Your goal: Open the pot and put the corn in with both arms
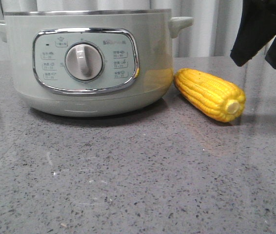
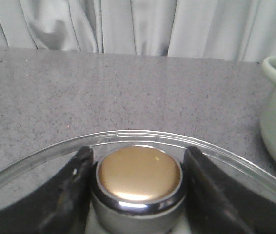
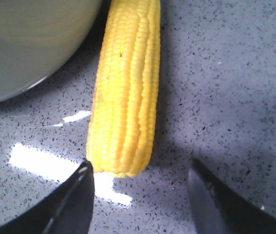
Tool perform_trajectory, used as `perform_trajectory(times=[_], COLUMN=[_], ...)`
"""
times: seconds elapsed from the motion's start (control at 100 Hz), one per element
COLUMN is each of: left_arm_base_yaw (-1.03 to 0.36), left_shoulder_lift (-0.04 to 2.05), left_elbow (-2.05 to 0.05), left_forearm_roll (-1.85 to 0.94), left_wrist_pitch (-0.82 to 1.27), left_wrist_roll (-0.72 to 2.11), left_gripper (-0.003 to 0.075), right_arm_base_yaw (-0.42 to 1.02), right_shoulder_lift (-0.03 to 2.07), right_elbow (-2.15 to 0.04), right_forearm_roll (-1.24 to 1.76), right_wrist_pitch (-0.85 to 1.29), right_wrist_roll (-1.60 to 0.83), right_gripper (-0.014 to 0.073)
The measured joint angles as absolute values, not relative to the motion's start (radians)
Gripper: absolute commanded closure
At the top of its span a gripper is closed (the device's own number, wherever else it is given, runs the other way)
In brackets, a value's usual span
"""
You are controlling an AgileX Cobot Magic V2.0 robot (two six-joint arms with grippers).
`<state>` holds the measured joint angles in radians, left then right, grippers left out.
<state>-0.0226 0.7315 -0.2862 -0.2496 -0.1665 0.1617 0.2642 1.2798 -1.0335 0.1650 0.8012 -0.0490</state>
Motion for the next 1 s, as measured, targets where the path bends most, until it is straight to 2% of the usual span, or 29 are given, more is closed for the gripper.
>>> perform_trajectory(times=[0.31, 0.55, 0.79, 0.88, 1.0], left_arm_base_yaw=[-0.147, -0.151, -0.153, -0.153, -0.153], left_shoulder_lift=[0.993, 1.123, 1.183, 1.19, 1.192], left_elbow=[-0.286, -0.288, -0.292, -0.292, -0.292], left_forearm_roll=[-0.25, -0.25, -0.235, -0.208, -0.194], left_wrist_pitch=[-0.388, -0.516, -0.55, -0.55, -0.55], left_wrist_roll=[0.158, 0.138, 0.095, 0.086, 0.078], left_gripper=[0.0741, 0.0741, 0.0736, 0.0675, 0.0524], right_arm_base_yaw=[0.264, 0.264, 0.286, 0.303, 0.316], right_shoulder_lift=[1.28, 1.28, 1.285, 1.298, 1.319], right_elbow=[-1.033, -1.033, -1.042, -1.055, -1.067], right_forearm_roll=[0.165, 0.168, 0.183, 0.191, 0.196], right_wrist_pitch=[0.813, 0.82, 0.82, 0.82, 0.82], right_wrist_roll=[-0.049, -0.049, -0.049, -0.051, -0.051], right_gripper=[0.0226, 0.0226, 0.0226, 0.0226, 0.0226])
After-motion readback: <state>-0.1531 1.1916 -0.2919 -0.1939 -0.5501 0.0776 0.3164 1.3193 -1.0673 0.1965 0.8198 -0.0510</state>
